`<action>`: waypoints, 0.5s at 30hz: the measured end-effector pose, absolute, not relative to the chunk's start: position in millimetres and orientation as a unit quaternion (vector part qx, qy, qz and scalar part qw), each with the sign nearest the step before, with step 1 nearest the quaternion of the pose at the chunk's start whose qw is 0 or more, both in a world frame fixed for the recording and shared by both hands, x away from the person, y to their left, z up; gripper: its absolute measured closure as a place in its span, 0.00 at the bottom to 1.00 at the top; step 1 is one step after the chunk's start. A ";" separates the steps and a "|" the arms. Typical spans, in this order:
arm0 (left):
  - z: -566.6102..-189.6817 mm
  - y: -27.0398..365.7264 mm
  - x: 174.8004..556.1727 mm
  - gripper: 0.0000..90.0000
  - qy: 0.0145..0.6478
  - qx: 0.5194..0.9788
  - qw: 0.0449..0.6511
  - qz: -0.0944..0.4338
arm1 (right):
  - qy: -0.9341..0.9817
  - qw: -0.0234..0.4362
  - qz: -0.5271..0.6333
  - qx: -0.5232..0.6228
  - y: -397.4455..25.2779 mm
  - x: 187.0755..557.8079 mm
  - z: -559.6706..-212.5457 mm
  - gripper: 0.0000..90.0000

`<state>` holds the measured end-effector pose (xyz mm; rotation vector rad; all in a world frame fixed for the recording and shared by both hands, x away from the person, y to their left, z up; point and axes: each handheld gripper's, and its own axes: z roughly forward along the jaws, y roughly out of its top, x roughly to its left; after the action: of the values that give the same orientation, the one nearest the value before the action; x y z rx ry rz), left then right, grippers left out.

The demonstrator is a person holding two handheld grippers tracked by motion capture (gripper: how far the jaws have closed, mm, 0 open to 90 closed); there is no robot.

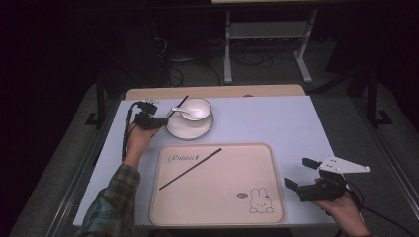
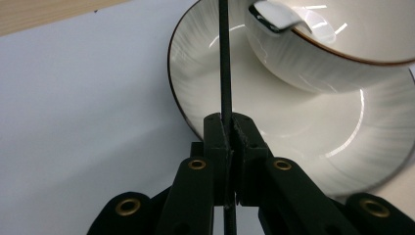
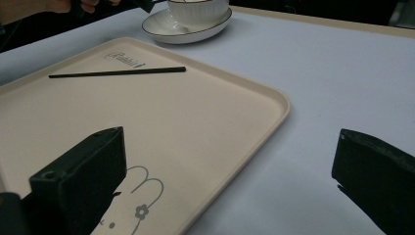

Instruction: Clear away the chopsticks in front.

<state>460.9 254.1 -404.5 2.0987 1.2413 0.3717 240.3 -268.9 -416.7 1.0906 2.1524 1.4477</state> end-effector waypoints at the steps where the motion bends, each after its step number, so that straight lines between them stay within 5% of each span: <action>1: -403.4 255.7 458.3 0.95 0.475 0.802 0.332 0.143 | 0.755 0.163 0.507 0.382 -268.9 240.5 -416.7 0.00; 15: -400.6 285.0 413.6 0.95 0.473 0.804 0.336 0.132 | 0.757 0.163 0.506 0.380 -267.6 241.1 -416.6 0.00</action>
<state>413.6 285.0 -400.6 2.0964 1.2324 0.3429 241.1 -267.6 -416.6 1.0843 2.1582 1.4442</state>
